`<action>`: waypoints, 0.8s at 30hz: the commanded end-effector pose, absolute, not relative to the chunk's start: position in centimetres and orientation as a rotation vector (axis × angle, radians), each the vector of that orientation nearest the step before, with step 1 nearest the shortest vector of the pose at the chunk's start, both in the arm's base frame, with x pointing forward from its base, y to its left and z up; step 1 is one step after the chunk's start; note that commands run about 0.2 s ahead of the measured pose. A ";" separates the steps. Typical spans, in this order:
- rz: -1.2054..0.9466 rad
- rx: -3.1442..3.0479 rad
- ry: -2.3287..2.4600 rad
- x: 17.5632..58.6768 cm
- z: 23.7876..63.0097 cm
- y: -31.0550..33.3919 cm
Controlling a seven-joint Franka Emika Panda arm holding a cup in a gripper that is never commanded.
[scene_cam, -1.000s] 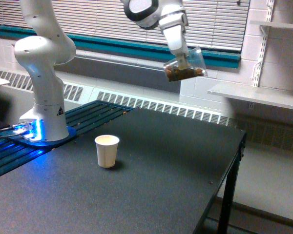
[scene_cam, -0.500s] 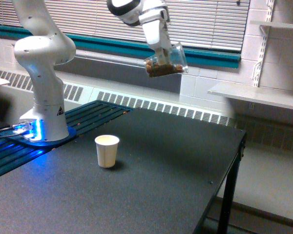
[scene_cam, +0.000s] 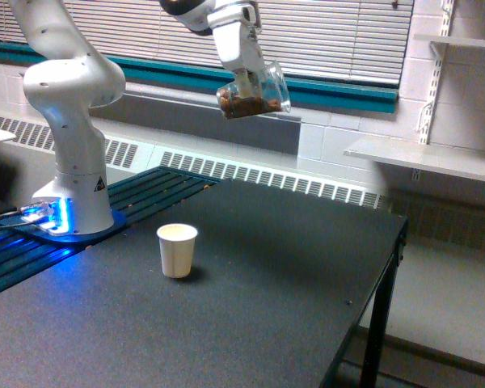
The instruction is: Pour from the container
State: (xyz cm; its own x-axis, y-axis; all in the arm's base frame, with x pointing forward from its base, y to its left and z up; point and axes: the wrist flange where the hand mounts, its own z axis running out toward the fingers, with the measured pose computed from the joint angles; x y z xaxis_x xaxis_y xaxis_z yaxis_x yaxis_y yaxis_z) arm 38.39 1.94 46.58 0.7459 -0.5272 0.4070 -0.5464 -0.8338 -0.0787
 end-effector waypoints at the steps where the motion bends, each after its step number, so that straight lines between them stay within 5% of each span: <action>1: 0.641 2.882 -0.921 36.9 46.9 2.0; 24: 0.463 2.859 -1.010 31.9 47.2 0.9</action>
